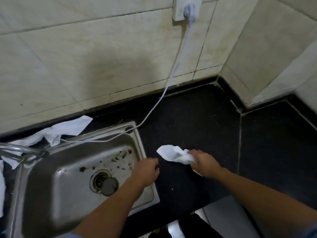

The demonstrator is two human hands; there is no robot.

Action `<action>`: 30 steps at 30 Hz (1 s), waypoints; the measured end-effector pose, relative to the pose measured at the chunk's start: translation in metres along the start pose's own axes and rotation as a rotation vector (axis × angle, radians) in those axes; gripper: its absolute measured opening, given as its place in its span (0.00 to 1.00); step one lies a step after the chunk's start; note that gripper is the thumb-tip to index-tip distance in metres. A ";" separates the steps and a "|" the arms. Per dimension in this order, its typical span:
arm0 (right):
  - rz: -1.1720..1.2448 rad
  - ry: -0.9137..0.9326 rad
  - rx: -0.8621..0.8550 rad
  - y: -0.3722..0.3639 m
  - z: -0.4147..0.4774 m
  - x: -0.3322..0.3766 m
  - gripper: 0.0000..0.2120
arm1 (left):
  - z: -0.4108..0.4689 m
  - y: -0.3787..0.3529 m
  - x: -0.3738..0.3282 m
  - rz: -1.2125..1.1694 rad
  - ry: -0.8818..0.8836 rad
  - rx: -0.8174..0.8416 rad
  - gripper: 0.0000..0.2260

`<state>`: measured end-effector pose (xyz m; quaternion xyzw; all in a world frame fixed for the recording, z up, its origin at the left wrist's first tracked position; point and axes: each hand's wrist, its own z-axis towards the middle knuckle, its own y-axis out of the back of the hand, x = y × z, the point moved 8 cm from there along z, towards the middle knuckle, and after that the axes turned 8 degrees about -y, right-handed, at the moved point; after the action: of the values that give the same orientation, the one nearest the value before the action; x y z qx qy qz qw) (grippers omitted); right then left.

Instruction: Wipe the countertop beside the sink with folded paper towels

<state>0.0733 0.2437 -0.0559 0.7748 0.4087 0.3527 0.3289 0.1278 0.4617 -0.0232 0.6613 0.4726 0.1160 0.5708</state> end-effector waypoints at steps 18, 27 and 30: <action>-0.054 0.168 0.084 -0.013 0.035 -0.039 0.20 | 0.043 -0.075 -0.081 0.138 -0.020 0.145 0.10; -0.116 -0.004 0.086 0.009 0.016 -0.107 0.07 | 0.016 -0.086 -0.067 0.229 0.006 0.259 0.13; -0.095 0.026 -0.023 0.026 0.016 -0.093 0.15 | 0.018 -0.082 -0.066 0.243 0.004 0.249 0.17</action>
<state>0.0578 0.1478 -0.0692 0.7463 0.4451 0.3514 0.3486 0.0649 0.3920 -0.0745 0.7790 0.4009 0.1261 0.4653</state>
